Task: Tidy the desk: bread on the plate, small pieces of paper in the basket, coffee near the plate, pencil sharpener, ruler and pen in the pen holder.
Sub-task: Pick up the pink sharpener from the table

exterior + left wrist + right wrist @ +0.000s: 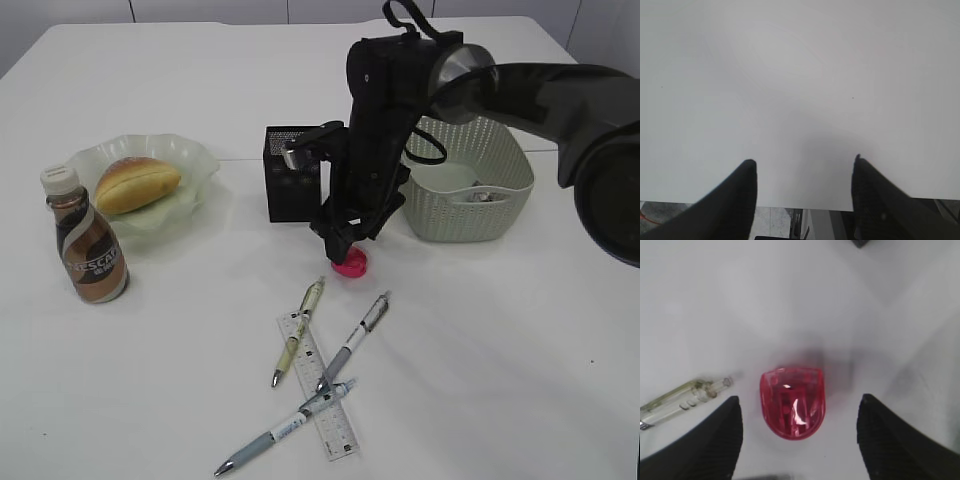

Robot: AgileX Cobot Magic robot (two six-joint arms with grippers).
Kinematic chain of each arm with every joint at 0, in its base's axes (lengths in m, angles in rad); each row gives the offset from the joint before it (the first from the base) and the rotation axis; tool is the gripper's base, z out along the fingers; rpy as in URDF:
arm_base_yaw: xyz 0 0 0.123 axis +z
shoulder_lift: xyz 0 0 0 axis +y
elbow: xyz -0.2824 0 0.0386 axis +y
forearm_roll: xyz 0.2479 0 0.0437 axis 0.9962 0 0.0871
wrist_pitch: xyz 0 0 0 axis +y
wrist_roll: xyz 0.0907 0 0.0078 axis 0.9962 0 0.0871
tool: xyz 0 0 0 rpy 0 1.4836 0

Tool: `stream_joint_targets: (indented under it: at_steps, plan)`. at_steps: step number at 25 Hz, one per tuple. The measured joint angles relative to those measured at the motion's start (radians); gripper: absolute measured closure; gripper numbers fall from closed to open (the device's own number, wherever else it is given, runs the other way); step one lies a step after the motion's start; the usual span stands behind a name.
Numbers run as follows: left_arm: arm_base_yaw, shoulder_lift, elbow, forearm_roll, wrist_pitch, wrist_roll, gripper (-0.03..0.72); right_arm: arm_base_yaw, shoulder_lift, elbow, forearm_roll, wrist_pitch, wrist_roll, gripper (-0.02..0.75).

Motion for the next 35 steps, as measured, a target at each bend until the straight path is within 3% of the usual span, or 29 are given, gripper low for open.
stream_joint_targets:
  at_steps: [35]
  plan:
    - [0.0,0.0,0.0,-0.002,0.0,0.0,0.245,0.0,0.035,0.0,0.03,-0.002,-0.059,0.213]
